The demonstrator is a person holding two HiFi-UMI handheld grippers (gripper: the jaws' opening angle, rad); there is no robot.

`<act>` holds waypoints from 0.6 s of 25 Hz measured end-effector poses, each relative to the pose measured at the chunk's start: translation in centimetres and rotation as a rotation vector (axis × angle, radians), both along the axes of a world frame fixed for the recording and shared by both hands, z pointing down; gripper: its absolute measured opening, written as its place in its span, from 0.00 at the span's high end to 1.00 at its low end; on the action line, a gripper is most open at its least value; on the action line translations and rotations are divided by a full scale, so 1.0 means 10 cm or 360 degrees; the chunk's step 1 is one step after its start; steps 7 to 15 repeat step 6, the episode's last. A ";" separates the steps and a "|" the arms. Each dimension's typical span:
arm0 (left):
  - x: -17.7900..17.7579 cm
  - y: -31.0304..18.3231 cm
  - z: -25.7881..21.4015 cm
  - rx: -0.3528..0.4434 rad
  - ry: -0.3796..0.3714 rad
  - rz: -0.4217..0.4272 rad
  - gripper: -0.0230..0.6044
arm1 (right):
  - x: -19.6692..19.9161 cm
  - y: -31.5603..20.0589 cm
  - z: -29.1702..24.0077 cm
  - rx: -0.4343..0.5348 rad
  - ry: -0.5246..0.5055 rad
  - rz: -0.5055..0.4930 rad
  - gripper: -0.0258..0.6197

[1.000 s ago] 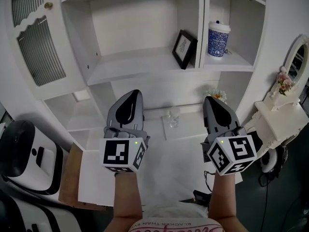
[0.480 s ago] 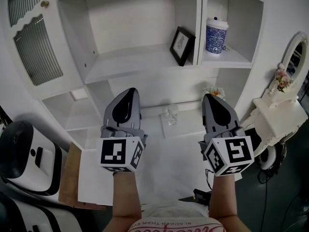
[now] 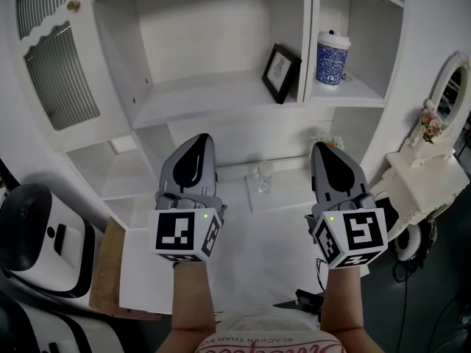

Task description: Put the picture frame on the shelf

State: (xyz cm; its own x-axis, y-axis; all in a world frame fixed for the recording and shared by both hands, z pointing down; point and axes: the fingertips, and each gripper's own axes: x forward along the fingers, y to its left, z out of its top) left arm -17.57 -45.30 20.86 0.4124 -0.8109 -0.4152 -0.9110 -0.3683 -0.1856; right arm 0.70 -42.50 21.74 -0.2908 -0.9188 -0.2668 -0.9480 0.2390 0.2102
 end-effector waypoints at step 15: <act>-0.01 0.01 -0.02 0.0030 -0.0074 -0.0041 0.95 | -0.01 0.01 -0.02 0.0025 0.0033 0.0037 0.95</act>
